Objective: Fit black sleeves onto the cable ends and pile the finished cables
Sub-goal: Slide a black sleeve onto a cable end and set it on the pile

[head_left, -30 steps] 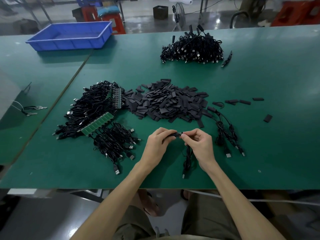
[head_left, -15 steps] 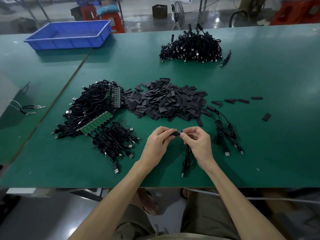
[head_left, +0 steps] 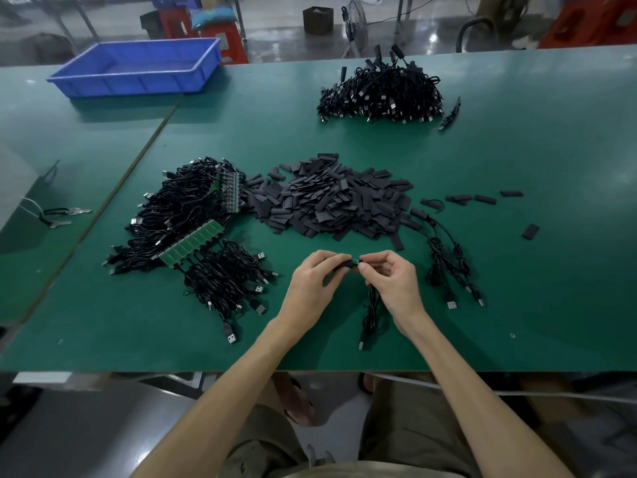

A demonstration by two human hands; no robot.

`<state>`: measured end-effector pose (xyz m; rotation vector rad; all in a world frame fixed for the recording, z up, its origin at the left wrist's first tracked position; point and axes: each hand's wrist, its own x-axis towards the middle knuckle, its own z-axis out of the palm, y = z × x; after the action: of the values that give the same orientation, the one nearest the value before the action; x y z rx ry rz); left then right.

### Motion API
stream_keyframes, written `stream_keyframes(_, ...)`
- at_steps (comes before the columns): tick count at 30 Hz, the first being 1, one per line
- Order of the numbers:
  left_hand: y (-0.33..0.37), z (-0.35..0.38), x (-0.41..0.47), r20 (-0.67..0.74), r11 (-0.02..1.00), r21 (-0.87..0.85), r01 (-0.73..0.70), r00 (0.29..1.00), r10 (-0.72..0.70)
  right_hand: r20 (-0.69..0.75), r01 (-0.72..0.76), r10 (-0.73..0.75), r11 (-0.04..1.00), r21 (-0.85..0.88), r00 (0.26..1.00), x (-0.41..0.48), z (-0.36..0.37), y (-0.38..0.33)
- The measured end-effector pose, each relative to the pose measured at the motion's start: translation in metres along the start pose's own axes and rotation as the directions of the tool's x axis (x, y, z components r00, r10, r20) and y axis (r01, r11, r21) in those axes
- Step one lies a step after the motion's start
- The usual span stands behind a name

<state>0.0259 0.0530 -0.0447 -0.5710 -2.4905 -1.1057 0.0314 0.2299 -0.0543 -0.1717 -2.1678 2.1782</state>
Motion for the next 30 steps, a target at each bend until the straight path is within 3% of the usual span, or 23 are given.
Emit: stream_keyframes(30,0.0017,-0.0038,0.0038,0.062,0.990,-0.125,0.071,0.996,-0.064,0.109,-0.013,0.016,1.000,-0.026,0.994,-0.0005,-0.0070,-0.0061)
